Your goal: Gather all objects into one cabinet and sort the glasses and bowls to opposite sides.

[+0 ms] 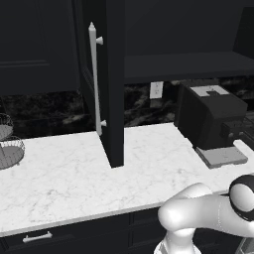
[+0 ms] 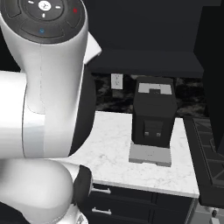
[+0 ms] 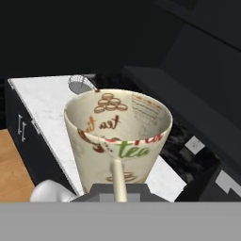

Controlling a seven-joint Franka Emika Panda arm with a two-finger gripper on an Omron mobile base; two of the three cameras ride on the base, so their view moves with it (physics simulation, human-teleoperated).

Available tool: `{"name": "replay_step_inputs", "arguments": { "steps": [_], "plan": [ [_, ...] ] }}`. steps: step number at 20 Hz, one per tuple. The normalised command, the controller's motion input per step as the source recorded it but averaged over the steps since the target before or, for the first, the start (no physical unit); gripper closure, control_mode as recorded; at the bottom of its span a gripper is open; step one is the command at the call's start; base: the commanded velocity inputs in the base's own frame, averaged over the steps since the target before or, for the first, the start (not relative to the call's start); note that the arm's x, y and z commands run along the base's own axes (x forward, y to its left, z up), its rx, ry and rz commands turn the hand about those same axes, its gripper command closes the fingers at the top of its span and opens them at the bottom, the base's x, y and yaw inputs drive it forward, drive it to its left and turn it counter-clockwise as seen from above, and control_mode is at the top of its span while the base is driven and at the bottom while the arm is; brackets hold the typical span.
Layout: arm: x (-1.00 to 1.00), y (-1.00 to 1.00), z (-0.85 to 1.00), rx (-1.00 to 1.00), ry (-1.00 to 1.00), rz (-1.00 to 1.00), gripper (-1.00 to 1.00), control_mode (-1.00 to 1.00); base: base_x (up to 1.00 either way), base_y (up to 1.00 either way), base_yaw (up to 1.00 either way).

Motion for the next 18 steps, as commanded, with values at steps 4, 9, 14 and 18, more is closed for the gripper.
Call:
{"name": "replay_step_inputs", "arguments": {
  "steps": [4,9,14,18],
  "plan": [
    [0.00,0.00,0.00,0.00,0.00,0.00,1.00,-1.00,0.00,0.00,0.00],
    [0.00,0.00,0.00,0.00,0.00,0.00,1.00,-1.00,0.00,0.00,0.00],
    [0.00,0.00,0.00,0.00,0.00,0.00,1.00,1.00,-0.25,-0.09,0.00],
    [0.00,0.00,0.00,0.00,0.00,0.00,1.00,1.00,-1.00,-0.60,0.00]
  ]
}}
